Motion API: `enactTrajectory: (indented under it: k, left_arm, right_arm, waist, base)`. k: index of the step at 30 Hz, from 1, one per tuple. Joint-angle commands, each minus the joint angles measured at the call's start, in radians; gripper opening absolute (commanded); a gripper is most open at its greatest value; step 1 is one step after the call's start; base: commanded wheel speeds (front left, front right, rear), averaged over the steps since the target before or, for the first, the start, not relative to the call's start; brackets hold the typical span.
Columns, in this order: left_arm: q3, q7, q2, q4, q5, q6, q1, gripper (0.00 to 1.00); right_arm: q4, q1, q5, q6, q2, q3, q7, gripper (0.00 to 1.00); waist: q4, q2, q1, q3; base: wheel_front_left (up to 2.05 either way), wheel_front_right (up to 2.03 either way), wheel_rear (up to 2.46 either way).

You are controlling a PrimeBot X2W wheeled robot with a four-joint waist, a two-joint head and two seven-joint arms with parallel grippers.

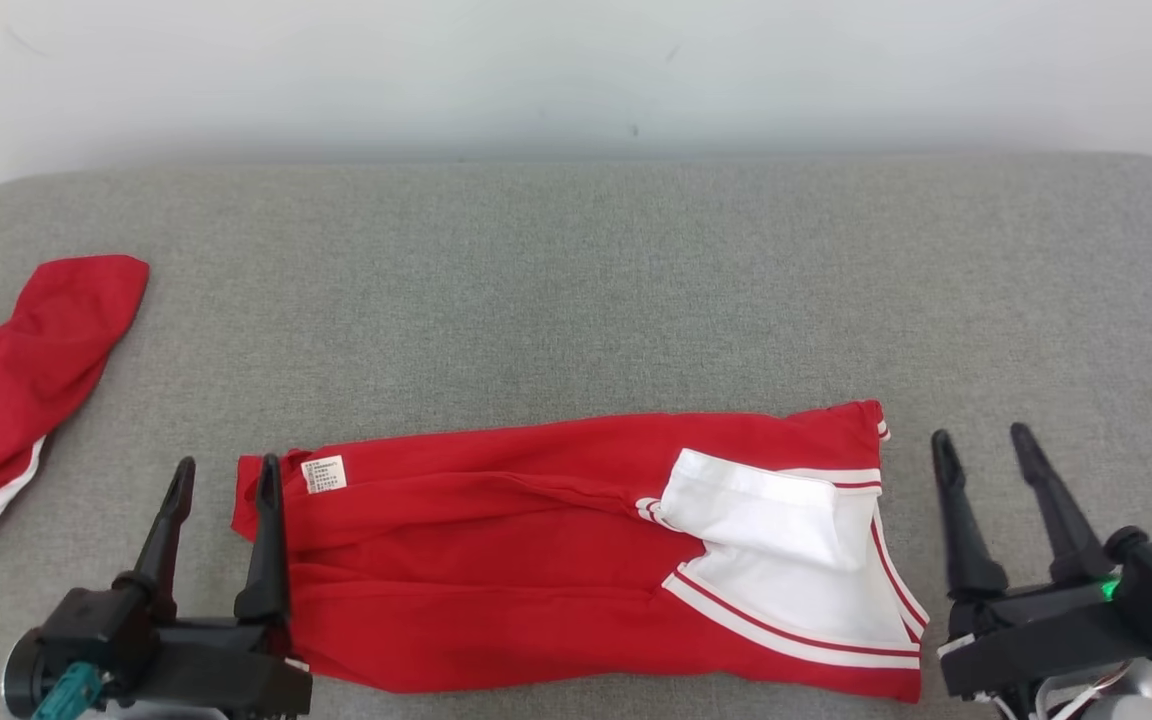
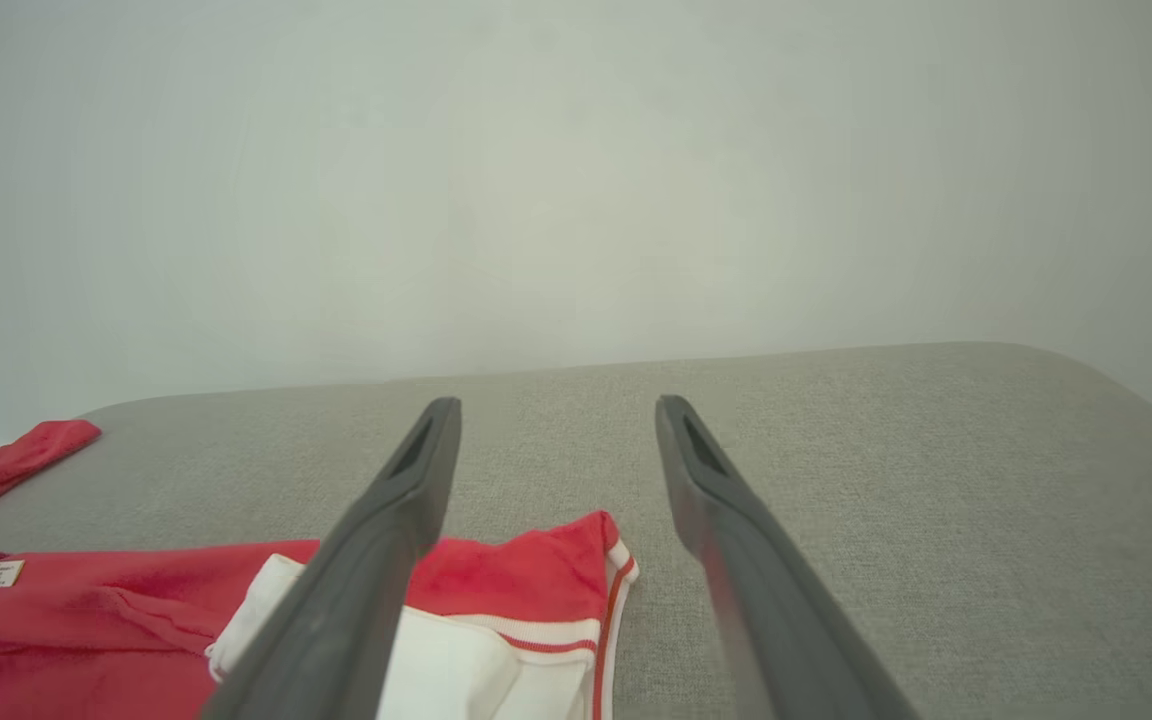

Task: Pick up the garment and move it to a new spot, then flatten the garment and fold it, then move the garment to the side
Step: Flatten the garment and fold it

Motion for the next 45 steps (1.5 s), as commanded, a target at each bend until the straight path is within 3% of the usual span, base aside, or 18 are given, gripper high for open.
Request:
enactTrajectory:
  k: [1,12,30,45]
  left_arm:
    - [0.006,-0.003,-0.003,0.013,0.024,-0.009,0.022,1.00]
    - [0.020,-0.003,-0.034,0.056,0.067,-0.049,0.024,1.00]
    - [0.048,-0.003,-0.066,0.063,0.102,-0.074,0.014,1.00]
    - [0.052,-0.003,-0.087,0.056,0.128,-0.086,-0.013,1.00]
  right_arm:
    - [0.007,0.013,0.000,-0.001,0.004,0.009,0.005,1.00]
    - [0.028,0.011,-0.007,-0.001,0.004,0.017,0.021,1.00]
    - [0.038,-0.003,0.016,-0.001,-0.013,0.019,0.039,1.00]
    - [0.254,-0.035,0.073,-0.001,0.000,0.041,0.019,1.00]
  waist:
    - [0.002,0.0000,0.0000,-0.012]
    - [0.012,0.0000,0.0000,-0.007]
    - [0.027,0.0000,0.0000,0.016]
    - [0.027,0.0000,0.0000,0.095]
  base:
    - [0.00,0.00,0.00]
    - [0.00,0.00,0.00]
    - [0.00,0.00,0.00]
    - [0.00,0.00,0.00]
